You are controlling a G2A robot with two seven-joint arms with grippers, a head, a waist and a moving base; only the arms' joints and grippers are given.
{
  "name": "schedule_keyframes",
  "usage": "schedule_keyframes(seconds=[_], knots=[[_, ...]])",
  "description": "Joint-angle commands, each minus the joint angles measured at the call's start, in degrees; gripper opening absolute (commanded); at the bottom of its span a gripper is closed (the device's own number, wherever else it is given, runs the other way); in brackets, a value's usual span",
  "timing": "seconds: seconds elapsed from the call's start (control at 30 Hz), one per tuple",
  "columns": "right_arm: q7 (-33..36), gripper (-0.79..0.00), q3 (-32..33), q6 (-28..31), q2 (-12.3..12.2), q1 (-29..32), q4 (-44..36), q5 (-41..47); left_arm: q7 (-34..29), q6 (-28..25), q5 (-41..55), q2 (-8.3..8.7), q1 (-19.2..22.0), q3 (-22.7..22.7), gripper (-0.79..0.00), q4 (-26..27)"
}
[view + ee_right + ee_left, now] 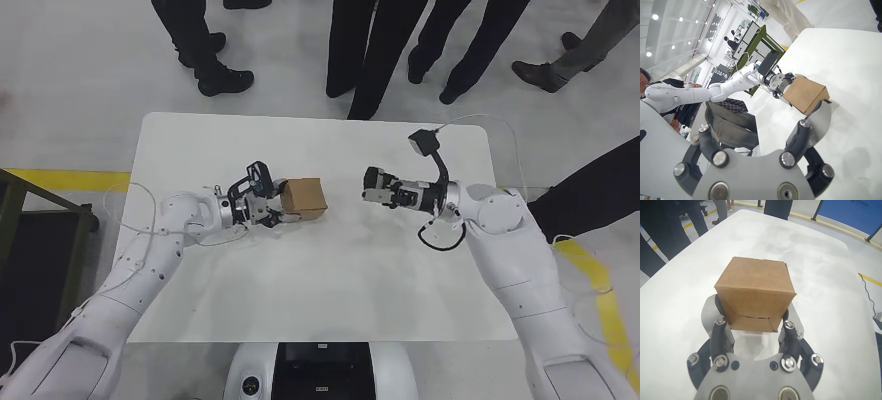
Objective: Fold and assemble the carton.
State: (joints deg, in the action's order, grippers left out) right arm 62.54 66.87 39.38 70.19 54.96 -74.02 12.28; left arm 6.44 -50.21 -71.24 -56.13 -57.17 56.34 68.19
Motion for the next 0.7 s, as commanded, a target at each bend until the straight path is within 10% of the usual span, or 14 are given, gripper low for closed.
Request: schedule_keyframes(seconds=[0.0,0.67], knots=[[-0.3,0.000,0.1,-0.1,-0.2,0.3,-0.4,-0.2,0.6,-0.1,-0.5,-0.23,0.5,-0.5,-0.062,-1.1],[-10.5,0.000,1.0,2.5,-1.3,1.9,-2.6,-12.6,6.3,-5.6,-1.2,2.25,-5.1,7.7,0.000,4.6]])
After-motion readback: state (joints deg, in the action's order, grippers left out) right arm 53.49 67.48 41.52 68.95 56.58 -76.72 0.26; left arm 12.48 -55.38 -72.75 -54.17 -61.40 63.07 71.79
